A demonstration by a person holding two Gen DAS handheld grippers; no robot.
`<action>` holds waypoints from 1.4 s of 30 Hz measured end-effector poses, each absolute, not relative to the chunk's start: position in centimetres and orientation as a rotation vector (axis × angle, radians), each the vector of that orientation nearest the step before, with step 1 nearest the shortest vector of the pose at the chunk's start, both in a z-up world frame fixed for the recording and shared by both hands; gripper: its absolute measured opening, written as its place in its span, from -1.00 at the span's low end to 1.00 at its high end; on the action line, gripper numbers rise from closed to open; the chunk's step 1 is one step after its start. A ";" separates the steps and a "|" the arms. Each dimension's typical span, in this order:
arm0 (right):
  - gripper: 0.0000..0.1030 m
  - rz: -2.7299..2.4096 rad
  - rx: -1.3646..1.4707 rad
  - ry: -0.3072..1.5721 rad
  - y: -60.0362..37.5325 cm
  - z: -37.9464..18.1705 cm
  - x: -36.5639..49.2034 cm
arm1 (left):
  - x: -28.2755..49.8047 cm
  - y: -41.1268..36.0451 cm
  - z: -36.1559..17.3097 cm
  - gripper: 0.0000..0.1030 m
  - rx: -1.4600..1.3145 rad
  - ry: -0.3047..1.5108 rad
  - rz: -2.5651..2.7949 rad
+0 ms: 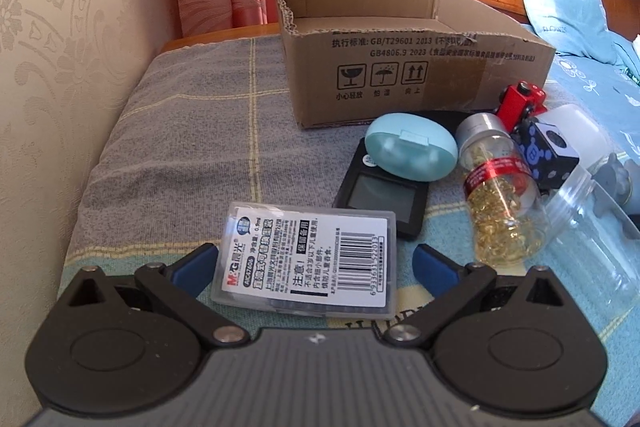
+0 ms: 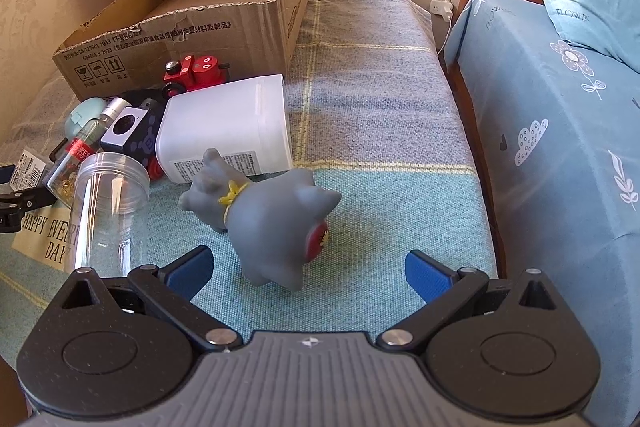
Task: Organize rigid objects
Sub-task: 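Lower left tool onto the clear card case and close while right tool approaches grey cat toy, then close right tool on the grey cat toy while left tool lifts the card case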
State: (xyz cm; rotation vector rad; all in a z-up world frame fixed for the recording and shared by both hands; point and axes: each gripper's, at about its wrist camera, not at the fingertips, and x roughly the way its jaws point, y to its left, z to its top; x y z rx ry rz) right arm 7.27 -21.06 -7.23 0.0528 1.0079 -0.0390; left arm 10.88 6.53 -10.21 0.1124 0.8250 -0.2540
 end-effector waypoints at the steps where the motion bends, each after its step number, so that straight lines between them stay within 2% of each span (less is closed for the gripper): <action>1: 1.00 -0.033 0.054 1.008 -21.0 -7.2 7.2 | 11.1 6.6 -10.2 0.98 0.103 0.828 -0.250; 5: 1.00 0.008 0.081 1.001 -20.8 -6.7 6.9 | 11.1 6.9 -10.1 0.77 0.088 0.824 -0.239; 16: 1.00 0.095 0.172 0.990 -19.8 -6.4 8.8 | 9.1 6.3 -9.9 0.77 0.075 0.849 -0.226; 32: 1.00 -0.115 0.087 1.026 -19.2 -6.7 10.4 | 9.3 6.1 -9.7 0.78 0.094 0.852 -0.242; 42: 0.66 -0.163 0.043 1.060 -17.9 -7.2 11.0 | 9.5 6.4 -9.7 0.77 0.106 0.860 -0.277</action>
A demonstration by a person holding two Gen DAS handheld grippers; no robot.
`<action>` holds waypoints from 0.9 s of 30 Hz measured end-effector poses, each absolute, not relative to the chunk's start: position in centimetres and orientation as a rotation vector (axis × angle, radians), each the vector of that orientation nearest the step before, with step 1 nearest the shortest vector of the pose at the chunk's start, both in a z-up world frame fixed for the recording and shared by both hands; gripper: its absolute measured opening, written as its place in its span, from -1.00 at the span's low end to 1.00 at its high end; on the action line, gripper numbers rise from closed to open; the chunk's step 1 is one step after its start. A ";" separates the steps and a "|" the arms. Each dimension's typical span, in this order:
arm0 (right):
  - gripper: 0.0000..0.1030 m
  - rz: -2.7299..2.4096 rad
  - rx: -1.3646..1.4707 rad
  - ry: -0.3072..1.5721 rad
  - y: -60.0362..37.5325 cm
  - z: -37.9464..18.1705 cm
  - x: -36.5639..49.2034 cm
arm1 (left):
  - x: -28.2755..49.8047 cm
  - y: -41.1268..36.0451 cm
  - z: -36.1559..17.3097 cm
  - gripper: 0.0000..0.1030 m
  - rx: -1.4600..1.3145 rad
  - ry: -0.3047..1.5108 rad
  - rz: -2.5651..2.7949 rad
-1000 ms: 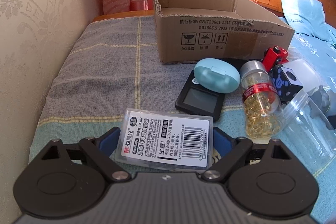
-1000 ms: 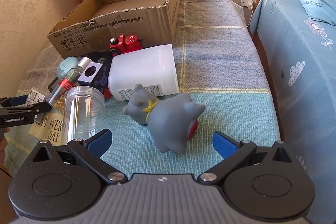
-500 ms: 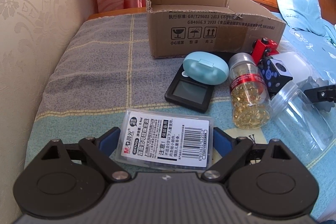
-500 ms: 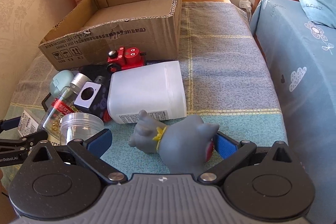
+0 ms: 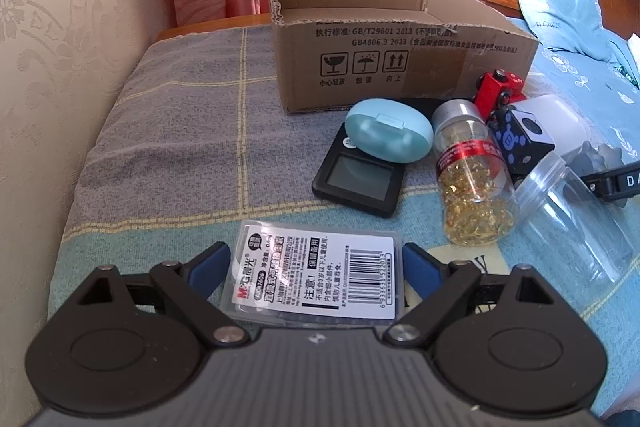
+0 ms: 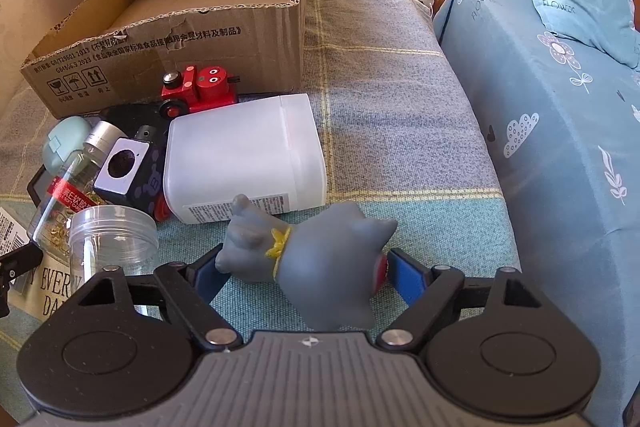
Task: Organize rigid objects
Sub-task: 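Close right tool on the grey cat toy while left tool lifts the card case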
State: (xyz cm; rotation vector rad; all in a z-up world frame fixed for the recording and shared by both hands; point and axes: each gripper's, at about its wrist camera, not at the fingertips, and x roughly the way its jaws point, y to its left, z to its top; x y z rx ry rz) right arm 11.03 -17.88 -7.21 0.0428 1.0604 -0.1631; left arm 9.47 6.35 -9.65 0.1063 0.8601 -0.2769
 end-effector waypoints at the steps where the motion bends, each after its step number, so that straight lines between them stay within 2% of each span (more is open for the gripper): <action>1: 0.65 -0.158 0.043 1.059 -17.9 -7.2 11.0 | 9.5 6.4 -9.6 0.77 0.109 0.861 -0.281; 4: 0.55 -0.131 0.035 1.053 -18.0 -7.0 11.0 | 9.5 6.3 -9.6 0.76 0.115 0.867 -0.287; 27: 0.53 0.004 -0.067 1.003 -19.2 -3.2 9.9 | 9.1 5.2 -6.4 0.76 0.149 0.851 -0.283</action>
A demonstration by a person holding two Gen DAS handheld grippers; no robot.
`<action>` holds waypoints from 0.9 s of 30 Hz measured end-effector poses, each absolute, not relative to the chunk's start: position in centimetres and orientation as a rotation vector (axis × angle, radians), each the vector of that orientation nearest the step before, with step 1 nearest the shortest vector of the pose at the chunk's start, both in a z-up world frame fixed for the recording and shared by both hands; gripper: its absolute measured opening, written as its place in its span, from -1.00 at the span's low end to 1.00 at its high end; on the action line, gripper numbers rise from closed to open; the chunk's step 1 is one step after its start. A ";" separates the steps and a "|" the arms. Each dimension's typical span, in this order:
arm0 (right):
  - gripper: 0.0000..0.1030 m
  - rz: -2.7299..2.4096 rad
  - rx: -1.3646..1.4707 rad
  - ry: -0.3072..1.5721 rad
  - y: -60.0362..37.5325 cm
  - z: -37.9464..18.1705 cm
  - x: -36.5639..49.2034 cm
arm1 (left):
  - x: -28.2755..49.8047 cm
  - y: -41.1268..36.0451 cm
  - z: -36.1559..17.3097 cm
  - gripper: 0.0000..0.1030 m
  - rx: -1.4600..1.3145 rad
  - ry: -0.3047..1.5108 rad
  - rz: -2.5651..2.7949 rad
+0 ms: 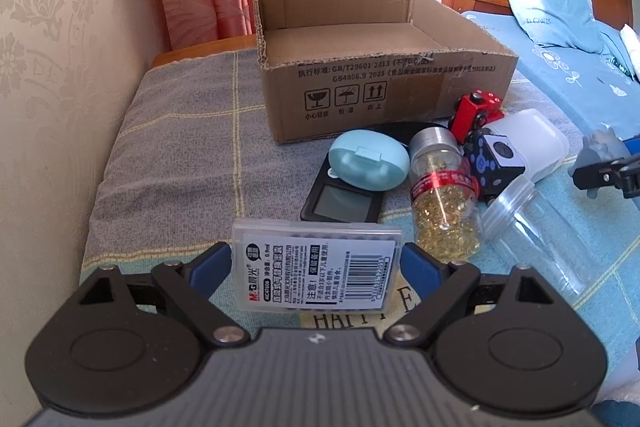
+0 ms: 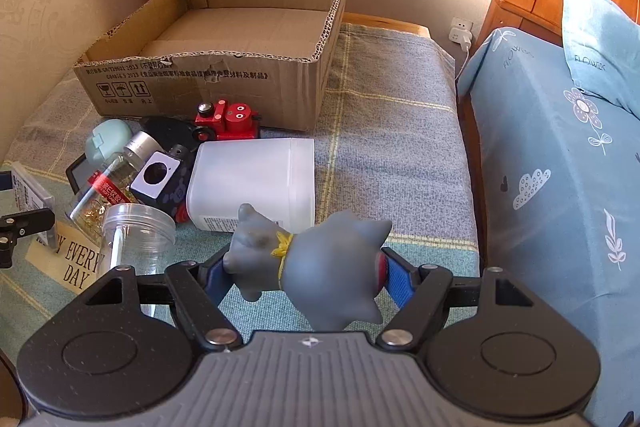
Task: Organize rigid objects
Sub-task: 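Carry card case into the cardboard box and open left tool while right tool carries cat toy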
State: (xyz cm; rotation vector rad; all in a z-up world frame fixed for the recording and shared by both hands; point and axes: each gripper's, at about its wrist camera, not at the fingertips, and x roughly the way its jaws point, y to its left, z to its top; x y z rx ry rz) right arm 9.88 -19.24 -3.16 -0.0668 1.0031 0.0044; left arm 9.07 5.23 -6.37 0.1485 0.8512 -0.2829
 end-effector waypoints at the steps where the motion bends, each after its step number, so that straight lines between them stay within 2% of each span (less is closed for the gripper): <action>1: 0.53 0.007 -0.071 0.999 -19.3 -3.1 9.9 | 9.1 5.1 -6.2 0.76 0.149 0.848 -0.283; 16: 0.53 0.069 -0.066 0.939 -19.1 -1.0 10.5 | 11.3 4.0 -1.6 0.76 0.175 0.767 -0.307; 23: 0.53 0.114 -0.085 0.863 -18.4 1.5 12.1 | 16.0 2.2 2.5 0.76 0.206 0.673 -0.338; 27: 0.53 0.128 -0.094 0.828 -18.3 2.7 13.2 | 20.1 1.0 3.3 0.76 0.211 0.679 -0.332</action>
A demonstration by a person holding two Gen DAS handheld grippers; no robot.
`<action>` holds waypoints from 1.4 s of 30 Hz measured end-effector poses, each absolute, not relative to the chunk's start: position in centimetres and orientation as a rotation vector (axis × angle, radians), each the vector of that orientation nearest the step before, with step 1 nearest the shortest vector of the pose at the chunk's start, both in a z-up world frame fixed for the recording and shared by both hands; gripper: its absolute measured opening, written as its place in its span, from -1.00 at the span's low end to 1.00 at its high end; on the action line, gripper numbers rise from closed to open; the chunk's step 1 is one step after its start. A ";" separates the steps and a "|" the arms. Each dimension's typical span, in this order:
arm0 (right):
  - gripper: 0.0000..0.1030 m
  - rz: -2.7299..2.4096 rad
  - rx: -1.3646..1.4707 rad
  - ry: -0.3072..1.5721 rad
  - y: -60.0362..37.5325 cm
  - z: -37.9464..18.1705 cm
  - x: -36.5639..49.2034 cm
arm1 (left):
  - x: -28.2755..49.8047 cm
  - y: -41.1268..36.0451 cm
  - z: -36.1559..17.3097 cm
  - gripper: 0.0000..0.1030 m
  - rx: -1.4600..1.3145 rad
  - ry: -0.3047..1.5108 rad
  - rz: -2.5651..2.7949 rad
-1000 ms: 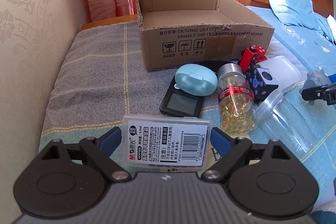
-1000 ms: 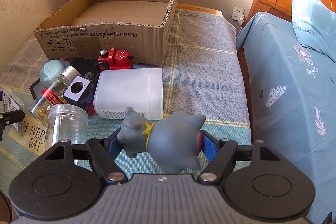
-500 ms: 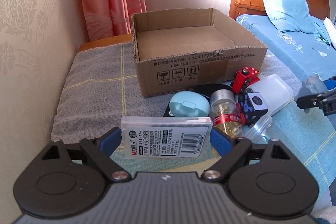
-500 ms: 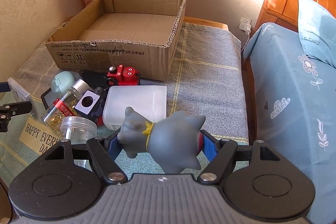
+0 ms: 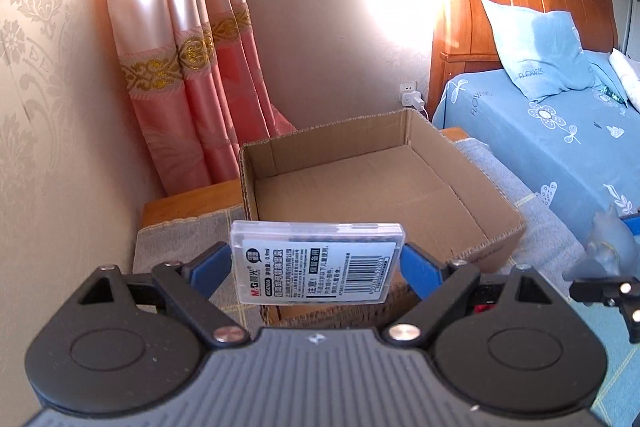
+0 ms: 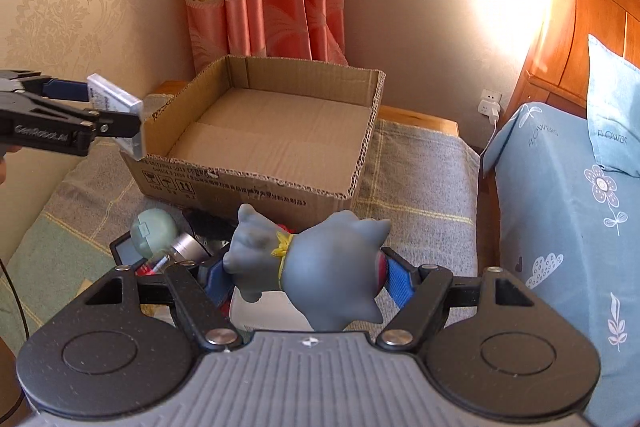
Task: Organize rigid objects
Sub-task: 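Carry card case into the cardboard box and open left tool while right tool carries cat toy, then lower the grey cat toy into the box and open the right tool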
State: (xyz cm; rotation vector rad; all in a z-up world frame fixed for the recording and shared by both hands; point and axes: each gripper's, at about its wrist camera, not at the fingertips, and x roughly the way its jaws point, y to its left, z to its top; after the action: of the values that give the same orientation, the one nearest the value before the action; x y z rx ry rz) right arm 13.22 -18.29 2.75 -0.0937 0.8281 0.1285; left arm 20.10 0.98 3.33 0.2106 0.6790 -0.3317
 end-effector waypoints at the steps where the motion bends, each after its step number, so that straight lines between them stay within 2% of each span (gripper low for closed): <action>1: 0.53 0.132 -0.094 0.822 -18.3 2.9 13.5 | 21.0 0.7 3.4 0.76 0.210 0.683 -0.331; 13: 0.53 0.142 -0.115 0.812 -18.3 3.1 15.9 | 30.9 -2.4 0.7 0.78 0.238 0.765 -0.253; 17: 0.53 0.136 -0.118 0.822 -18.4 2.8 16.6 | 31.9 -2.0 -0.1 0.79 0.210 0.777 -0.229; 24: 0.53 0.140 -0.127 0.831 -17.9 2.6 17.5 | 28.7 -0.8 1.4 0.81 0.181 0.714 -0.251; 29: 0.53 0.165 -0.141 0.814 -17.0 3.2 18.4 | 23.7 0.6 2.1 0.93 0.173 0.669 -0.236; 42: 0.53 0.196 -0.220 0.811 -14.0 3.5 24.8 | 15.0 5.0 -1.2 0.94 0.061 0.738 -0.105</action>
State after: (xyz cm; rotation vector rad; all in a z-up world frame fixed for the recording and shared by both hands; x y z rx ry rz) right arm 24.84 -14.03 3.53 -0.2201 0.8111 0.1959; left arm 14.97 4.99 -1.23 0.0609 0.7378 -0.1046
